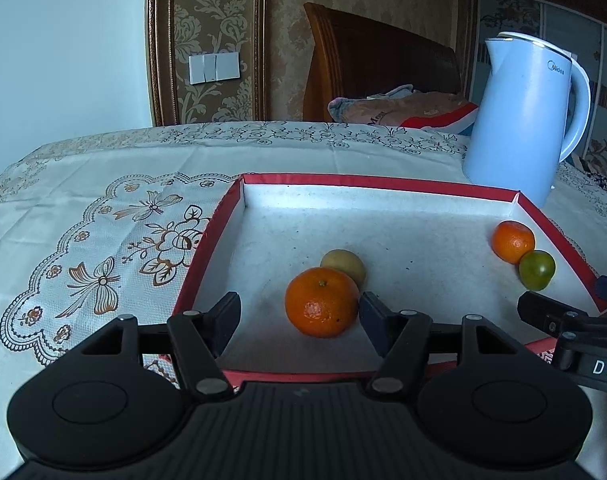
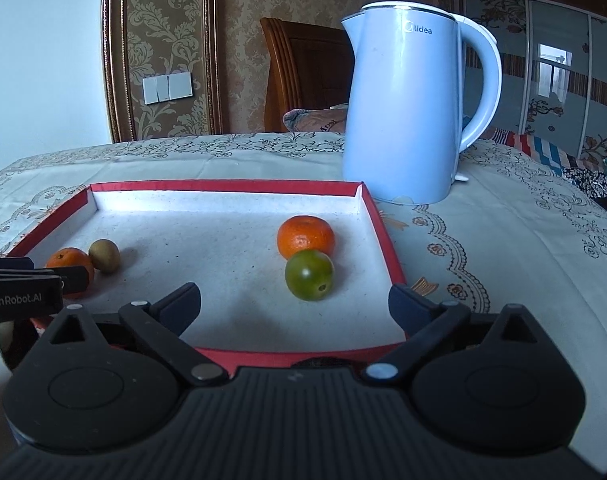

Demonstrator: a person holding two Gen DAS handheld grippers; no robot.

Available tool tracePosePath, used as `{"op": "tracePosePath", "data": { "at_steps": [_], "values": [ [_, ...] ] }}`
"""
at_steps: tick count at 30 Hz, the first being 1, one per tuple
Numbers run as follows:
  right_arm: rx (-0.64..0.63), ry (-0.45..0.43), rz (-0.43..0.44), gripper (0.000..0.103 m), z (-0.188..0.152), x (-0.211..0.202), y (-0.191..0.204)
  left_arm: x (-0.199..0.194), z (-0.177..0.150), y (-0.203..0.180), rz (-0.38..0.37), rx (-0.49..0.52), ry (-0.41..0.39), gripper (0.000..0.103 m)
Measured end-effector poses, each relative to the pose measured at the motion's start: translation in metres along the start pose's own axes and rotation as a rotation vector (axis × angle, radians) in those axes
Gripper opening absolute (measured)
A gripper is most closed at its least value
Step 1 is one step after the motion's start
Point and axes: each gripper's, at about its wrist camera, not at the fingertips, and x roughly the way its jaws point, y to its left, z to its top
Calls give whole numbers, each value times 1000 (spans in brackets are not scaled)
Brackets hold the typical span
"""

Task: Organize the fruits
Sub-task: 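Withdraw both grippers from the tray toward the produce beside its rim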

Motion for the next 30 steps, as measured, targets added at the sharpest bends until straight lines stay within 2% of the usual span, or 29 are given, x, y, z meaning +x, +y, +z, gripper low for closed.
{"op": "tracePosePath", "data": {
  "at_steps": [5, 8, 19, 21, 30],
  "values": [
    [16, -17, 15, 101, -3, -8, -2, -12, -4, 8, -14, -32, -11, 66],
    [20, -11, 12, 102, -3, -6, -3, -15, -6, 10, -14, -37, -18, 76],
    [17, -11, 4, 103, -4, -7, -3, -35, -19, 7, 6, 38, -75, 76],
    [14, -10, 2, 103, -4, -7, -2, -39, -22, 9, 12, 41, -82, 79],
    [7, -9, -3, 103, -5, -8, -2, -44, -26, 24, -23, -19, -57, 80]
  ]
}}
